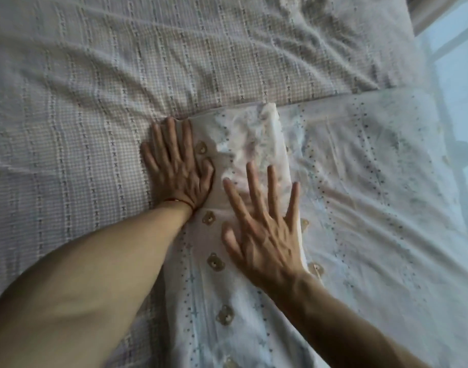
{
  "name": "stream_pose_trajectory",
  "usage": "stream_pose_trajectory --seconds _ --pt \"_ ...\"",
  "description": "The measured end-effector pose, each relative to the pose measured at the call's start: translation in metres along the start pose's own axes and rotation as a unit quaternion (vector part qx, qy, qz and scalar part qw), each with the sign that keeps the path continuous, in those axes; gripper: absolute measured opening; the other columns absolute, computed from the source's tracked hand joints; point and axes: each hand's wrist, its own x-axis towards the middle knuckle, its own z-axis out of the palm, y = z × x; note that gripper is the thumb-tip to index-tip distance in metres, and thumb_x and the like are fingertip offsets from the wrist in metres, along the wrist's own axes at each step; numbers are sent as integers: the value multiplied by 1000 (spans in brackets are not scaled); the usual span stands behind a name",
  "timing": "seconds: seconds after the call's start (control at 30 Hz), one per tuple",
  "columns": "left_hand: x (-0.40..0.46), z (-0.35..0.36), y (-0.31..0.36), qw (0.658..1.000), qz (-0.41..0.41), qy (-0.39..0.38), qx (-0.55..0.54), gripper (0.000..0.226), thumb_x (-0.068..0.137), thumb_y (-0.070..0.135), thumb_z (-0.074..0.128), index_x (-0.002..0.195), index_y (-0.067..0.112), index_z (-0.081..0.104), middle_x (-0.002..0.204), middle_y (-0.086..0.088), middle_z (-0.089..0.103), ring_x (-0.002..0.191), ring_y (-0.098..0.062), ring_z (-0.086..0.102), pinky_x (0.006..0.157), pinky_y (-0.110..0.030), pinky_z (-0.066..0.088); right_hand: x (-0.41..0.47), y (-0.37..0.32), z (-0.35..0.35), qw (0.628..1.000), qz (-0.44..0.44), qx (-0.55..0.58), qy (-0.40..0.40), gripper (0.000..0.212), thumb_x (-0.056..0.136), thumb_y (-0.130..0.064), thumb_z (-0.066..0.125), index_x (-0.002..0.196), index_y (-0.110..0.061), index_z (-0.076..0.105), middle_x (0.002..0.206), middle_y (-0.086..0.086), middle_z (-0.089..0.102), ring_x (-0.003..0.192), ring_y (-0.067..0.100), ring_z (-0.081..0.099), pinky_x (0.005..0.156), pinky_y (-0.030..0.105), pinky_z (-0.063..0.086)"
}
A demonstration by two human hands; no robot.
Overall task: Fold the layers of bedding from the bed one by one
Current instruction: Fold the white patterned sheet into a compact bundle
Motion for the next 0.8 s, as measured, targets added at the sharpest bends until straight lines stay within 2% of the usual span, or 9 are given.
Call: stream_pose_trajectory --seconds 0.1,0.17,0.37,0.63,0.8 --pt "0 -5 4 1000 -20 -7 -16 73 97 48 19 161 18 4 168 -14 4 154 -38 3 119 -62 10 -27 24 29 997 62 23 -43 69 101 -62 24 161 -41 -2 170 -1 -18 155 32 -21 120 70 -3" --pt "0 -3 4 1000 -20 -2 -16 72 97 47 19 161 18 5 168 -14 5 154 -38 3 119 -62 10 -21 34 44 997 61 27 -38 72 97 -64 20 162 -41 -1 170 -1 -16 155 33 -18 119 71 -2" --pt "-1 -2 3 999 -25 0 -25 72 96 48 20 161 19 8 168 -14 8 154 -38 6 119 -63 12 -19 38 67 999 48 18 14 77 91 -61 29 162 -38 12 172 3 1 157 36 -7 118 72 1" --pt "-2 -10 -3 998 -18 -46 -44 76 95 57 12 161 20 5 168 -14 1 154 -39 0 121 -62 7 -19 44 72 998 40 25 45 76 92 -61 27 162 -40 6 172 0 -3 157 32 -8 121 67 -3" --pt "-72 -25 -4 991 7 -103 -84 80 93 60 7 161 21 -1 167 -14 -13 154 -35 -10 124 -54 1 -21 47 73 998 27 28 47 74 97 -61 30 162 -41 1 172 0 -5 157 32 -10 121 67 -4"
